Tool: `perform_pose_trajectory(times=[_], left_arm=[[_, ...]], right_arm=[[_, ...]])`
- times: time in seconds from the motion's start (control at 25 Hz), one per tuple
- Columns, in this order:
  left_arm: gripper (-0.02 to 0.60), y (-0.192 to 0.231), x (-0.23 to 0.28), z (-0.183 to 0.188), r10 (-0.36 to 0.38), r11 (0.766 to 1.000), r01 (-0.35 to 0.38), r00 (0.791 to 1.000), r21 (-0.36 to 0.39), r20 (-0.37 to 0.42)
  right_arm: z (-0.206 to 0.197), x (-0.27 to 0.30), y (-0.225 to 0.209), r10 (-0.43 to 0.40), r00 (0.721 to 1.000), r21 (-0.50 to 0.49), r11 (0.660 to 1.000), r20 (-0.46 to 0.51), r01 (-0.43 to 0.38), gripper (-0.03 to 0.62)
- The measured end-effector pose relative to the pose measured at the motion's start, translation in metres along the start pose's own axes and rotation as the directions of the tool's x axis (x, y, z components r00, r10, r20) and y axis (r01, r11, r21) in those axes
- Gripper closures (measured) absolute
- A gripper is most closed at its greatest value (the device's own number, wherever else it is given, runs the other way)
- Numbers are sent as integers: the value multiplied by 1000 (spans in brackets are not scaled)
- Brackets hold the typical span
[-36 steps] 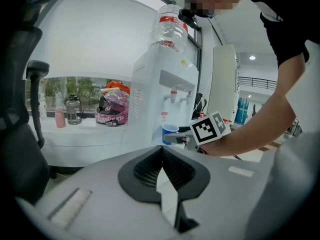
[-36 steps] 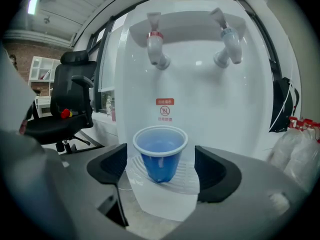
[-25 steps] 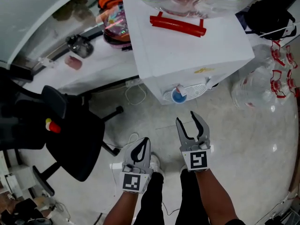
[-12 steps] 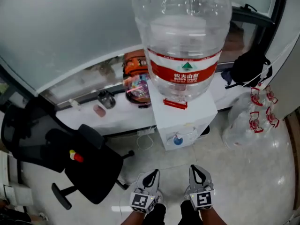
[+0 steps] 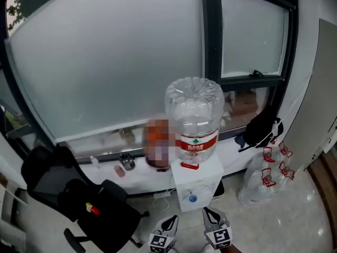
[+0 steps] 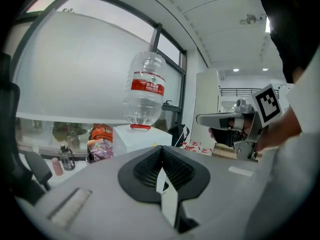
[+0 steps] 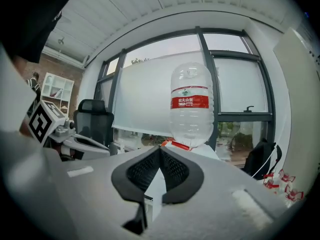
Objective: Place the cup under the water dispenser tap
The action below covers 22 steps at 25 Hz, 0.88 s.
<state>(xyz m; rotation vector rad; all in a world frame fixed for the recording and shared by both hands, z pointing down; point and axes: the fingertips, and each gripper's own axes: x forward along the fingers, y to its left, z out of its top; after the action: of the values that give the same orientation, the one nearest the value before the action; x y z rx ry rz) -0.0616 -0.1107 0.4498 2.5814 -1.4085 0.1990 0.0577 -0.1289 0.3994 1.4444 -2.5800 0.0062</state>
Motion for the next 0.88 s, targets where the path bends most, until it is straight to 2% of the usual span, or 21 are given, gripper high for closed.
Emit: perform_pose_trajectory(times=[0.28, 0.52, 0.88], left_arm=[[565, 7, 7, 44, 0, 1000, -1, 998, 15, 64], [565, 12, 6, 55, 3, 1000, -5, 997, 23, 78], [565, 15, 12, 63, 19, 999, -22, 994, 25, 107]], right_arm=[[25, 10, -8, -1, 1000, -33, 999, 23, 1, 592], [36, 15, -20, -27, 998, -42, 999, 56, 29, 592], [38, 15, -15, -9, 998, -62, 998, 58, 13, 592]])
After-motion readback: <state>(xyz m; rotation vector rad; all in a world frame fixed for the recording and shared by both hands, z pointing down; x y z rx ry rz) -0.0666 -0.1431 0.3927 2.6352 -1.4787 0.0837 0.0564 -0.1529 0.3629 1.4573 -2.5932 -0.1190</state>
